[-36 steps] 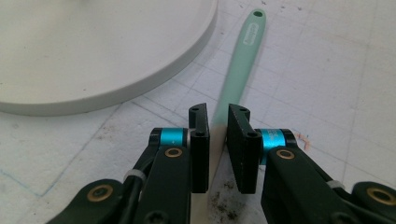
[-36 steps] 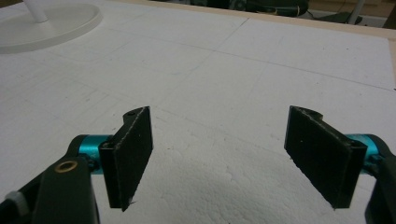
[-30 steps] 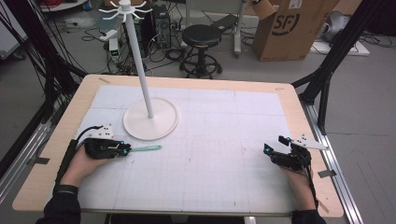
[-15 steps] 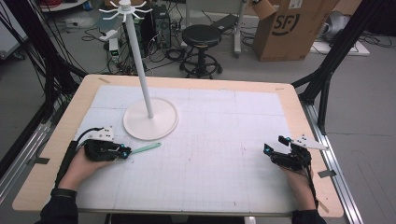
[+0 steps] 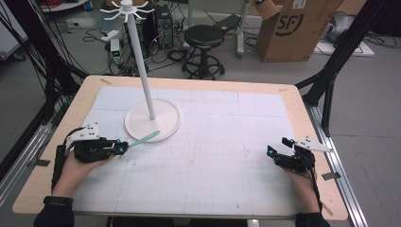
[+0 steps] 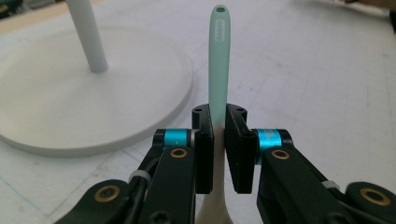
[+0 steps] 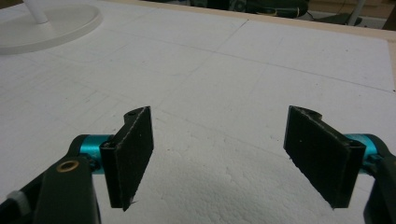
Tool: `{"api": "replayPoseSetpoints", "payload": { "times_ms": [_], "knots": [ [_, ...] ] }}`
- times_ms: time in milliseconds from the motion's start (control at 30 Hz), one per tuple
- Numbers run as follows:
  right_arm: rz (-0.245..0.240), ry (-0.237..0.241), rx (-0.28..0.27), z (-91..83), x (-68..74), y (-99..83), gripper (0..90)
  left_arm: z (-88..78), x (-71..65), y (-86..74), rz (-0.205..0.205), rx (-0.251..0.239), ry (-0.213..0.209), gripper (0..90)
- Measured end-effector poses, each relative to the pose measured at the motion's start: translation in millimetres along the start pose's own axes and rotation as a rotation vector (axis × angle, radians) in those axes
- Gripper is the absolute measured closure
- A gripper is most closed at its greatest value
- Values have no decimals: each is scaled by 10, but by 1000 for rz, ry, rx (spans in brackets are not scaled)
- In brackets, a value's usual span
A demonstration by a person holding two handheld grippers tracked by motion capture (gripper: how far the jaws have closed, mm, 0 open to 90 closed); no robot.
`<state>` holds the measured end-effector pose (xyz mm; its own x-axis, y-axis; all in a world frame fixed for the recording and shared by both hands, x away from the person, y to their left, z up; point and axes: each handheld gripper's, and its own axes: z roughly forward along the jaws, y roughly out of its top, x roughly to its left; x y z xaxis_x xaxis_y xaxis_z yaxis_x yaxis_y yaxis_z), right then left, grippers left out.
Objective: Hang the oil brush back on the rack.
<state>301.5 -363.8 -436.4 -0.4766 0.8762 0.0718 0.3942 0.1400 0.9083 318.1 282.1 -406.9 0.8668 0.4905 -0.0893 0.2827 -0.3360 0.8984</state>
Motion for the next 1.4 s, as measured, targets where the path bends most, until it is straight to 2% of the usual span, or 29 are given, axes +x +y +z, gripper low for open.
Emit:
{"api": "replayPoseSetpoints", "payload": {
  "times_ms": [67,100,133,300,467,700,933,1200,1400],
  "knots": [
    [0,0,2,3,2,1,236,-71,-13,41,-6,-36,13,823],
    [-4,1,4,4,2,1,236,-139,-20,78,-19,-81,29,824],
    [-4,1,4,4,2,1,236,-139,-20,78,-19,-81,29,823],
    [-1,2,5,13,9,5,236,-283,-39,213,-19,-142,67,824],
    [-7,0,8,18,6,5,236,-423,-43,390,-34,-217,80,824],
    [-5,0,12,18,10,5,236,-589,-50,747,-15,-227,114,824],
    [-4,2,11,24,10,5,236,-764,-10,1154,-8,-240,153,824],
    [-5,3,11,27,6,4,236,-966,52,1545,9,-257,194,824],
    [-4,4,11,27,2,3,235,-1124,85,1720,17,-275,209,824]
  ]
}}
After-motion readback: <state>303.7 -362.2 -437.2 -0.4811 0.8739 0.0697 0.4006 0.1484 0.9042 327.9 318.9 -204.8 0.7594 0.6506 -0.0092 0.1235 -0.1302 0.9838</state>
